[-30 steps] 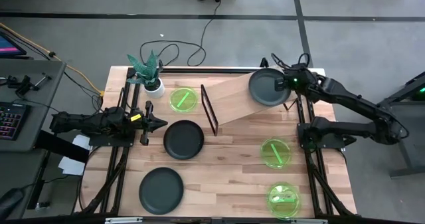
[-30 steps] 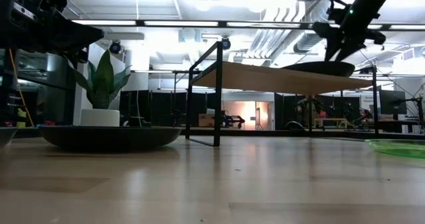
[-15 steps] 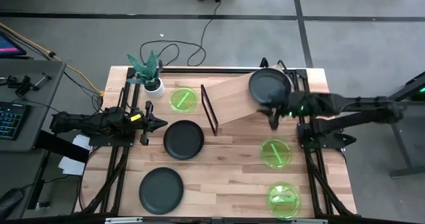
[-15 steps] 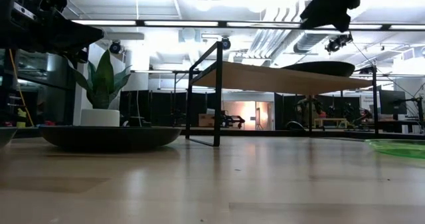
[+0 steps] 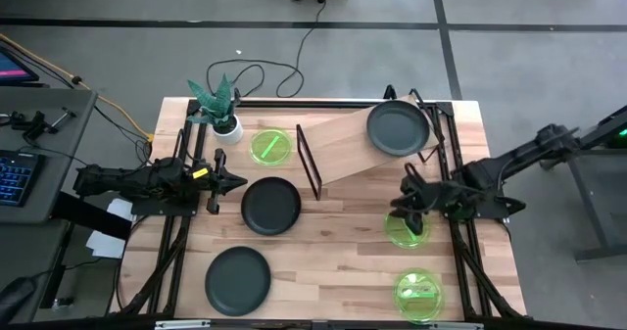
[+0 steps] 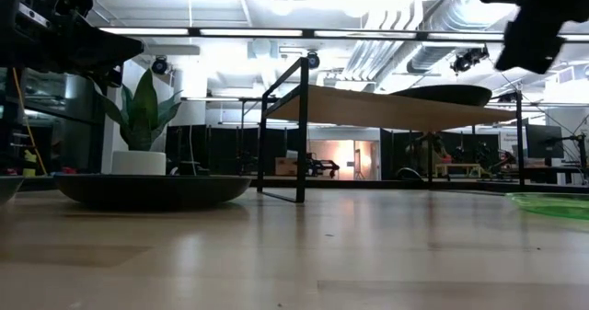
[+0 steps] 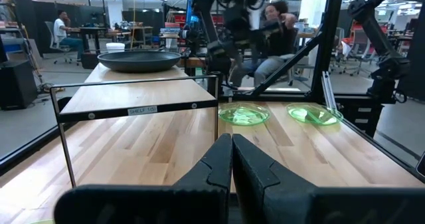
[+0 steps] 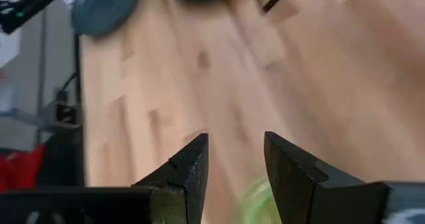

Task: Place and stack plates onto a shelf
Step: Put the middle right green plate on the shelf

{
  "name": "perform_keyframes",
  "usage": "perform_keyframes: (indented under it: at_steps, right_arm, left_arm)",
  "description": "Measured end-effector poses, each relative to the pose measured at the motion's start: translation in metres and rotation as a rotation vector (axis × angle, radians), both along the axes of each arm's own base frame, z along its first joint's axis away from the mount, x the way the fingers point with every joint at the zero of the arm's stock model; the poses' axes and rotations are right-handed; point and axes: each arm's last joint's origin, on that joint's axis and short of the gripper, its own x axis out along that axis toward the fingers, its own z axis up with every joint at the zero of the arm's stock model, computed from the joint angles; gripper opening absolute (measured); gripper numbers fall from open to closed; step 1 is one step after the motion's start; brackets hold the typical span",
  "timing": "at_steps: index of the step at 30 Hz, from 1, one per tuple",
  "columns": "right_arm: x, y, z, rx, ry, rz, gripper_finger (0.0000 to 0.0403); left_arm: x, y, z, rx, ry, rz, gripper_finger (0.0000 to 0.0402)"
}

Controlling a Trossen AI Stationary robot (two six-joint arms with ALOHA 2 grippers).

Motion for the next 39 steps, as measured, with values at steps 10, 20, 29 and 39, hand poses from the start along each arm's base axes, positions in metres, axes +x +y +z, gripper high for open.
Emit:
perform_keyframes:
  at_steps: [10, 20, 29, 39]
  right_arm:
    - [0.027, 0.055, -0.033, -0.050, 0.296, 0.026, 0.0129]
    - [0.061, 0.082, -0.075, -0.112, 0.531, -0.163, 0.0129]
    - [0.068, 0.090, -0.095, -0.203, 0.702, -0.285, 0.0129]
    - [0.067, 0.102, -0.094, -0.187, 0.694, -0.325, 0.0129]
  left_arm:
    - [0.000, 0.000, 0.000, 0.000, 0.000, 0.000, 0.0003]
    - [0.000, 0.000, 0.000, 0.000, 0.000, 0.000, 0.0003]
    - [0.000, 0.000, 0.000, 0.000, 0.000, 0.000, 0.0003]
    - [0.000, 0.000, 0.000, 0.000, 0.000, 0.000, 0.0003]
